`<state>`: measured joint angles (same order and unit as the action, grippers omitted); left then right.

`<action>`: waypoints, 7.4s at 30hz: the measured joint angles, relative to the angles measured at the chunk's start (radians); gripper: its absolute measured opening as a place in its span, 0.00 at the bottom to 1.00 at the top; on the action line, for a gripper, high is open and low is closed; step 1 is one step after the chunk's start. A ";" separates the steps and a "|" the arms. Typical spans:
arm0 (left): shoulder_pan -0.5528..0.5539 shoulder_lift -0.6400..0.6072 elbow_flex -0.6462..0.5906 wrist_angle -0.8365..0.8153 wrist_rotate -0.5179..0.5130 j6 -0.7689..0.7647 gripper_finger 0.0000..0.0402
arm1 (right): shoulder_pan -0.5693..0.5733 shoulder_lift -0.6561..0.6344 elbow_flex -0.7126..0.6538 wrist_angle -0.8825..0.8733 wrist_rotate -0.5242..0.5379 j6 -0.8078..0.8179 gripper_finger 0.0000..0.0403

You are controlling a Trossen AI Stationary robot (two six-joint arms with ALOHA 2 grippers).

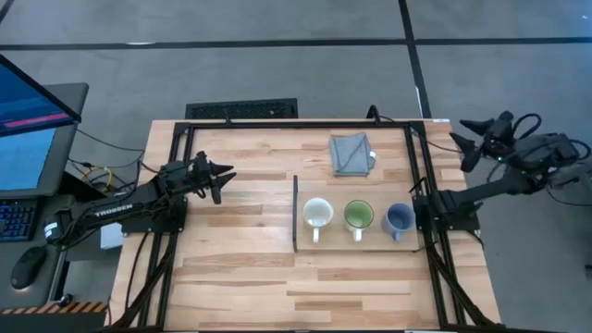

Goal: Stack small to large cups/mugs on shelf
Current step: Return to Home Position

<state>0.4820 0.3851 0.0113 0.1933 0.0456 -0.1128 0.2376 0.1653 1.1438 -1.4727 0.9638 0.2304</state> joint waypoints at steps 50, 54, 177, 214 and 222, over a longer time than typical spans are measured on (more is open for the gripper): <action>0.000 0.000 0.013 -0.071 0.249 0.042 0.30 | -0.469 0.117 -0.470 0.732 -0.759 0.081 0.63; 0.000 0.000 0.013 -0.083 0.254 0.042 0.30 | -0.380 0.118 -0.561 0.883 -0.721 0.025 0.63; 0.091 -0.379 -0.001 -0.142 -0.210 0.201 0.30 | 0.463 0.477 -0.412 0.835 0.398 0.146 0.63; 0.091 -0.378 -0.002 -0.142 -0.210 0.198 0.30 | 0.313 0.556 -0.300 0.721 0.544 0.078 0.63; 0.091 -0.379 -0.002 -0.142 -0.210 0.202 0.30 | 0.064 0.436 -0.301 0.605 0.525 0.083 0.63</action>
<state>0.5731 0.0065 0.0097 0.0512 -0.1645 0.0889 0.3017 0.6016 0.8433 -0.8677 1.4890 0.3134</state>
